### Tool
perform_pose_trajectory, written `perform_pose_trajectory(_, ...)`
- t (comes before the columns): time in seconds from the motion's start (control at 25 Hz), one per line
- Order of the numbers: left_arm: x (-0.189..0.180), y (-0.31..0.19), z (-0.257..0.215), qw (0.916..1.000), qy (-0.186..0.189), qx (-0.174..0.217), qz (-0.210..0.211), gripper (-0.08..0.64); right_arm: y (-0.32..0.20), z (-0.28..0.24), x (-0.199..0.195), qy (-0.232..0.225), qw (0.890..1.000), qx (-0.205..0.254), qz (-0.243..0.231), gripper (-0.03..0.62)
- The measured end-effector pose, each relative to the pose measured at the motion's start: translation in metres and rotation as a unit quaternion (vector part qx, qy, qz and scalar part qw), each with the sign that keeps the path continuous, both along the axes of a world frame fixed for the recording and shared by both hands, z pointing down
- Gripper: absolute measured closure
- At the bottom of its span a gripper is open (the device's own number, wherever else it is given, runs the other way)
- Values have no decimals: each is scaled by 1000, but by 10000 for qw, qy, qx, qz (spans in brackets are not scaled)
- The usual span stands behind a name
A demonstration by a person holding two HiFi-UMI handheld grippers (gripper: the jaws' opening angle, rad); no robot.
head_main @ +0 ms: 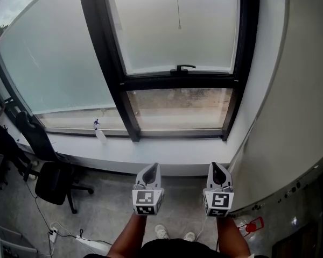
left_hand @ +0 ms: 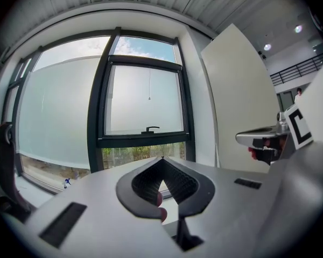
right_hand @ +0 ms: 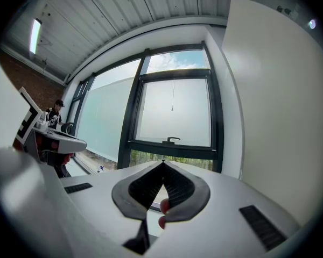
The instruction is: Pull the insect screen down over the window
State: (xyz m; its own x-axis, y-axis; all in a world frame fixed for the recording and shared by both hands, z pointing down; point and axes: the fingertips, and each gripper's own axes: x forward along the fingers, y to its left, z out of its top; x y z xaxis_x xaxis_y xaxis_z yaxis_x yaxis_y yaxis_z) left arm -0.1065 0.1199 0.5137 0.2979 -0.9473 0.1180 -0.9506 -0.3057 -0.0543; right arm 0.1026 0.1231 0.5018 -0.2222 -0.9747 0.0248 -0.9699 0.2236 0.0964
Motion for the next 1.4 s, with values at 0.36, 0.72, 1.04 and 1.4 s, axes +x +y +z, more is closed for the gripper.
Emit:
perform_pose_trajectory(0.36, 31, 1, 0, 9997, -207, -23, 132, 557, 8, -15, 3, 17, 9996, 88, -274, 589)
perform_pose_trajectory(0.72, 47, 6, -5, 9997, -242, 56, 36, 557, 11, -19, 17, -74, 9994, 113, -323, 589)
perform_pose_trajectory(1.04, 30, -24, 2, 9999, -118, 15, -110, 557, -25, -11, 8, 72, 9994, 14, -329, 589)
perform_pose_trajectory(1.4, -3, -100, -6, 9999, -37, 105, -55, 557, -103, -10, -25, 2, 9988, 120, -472, 589)
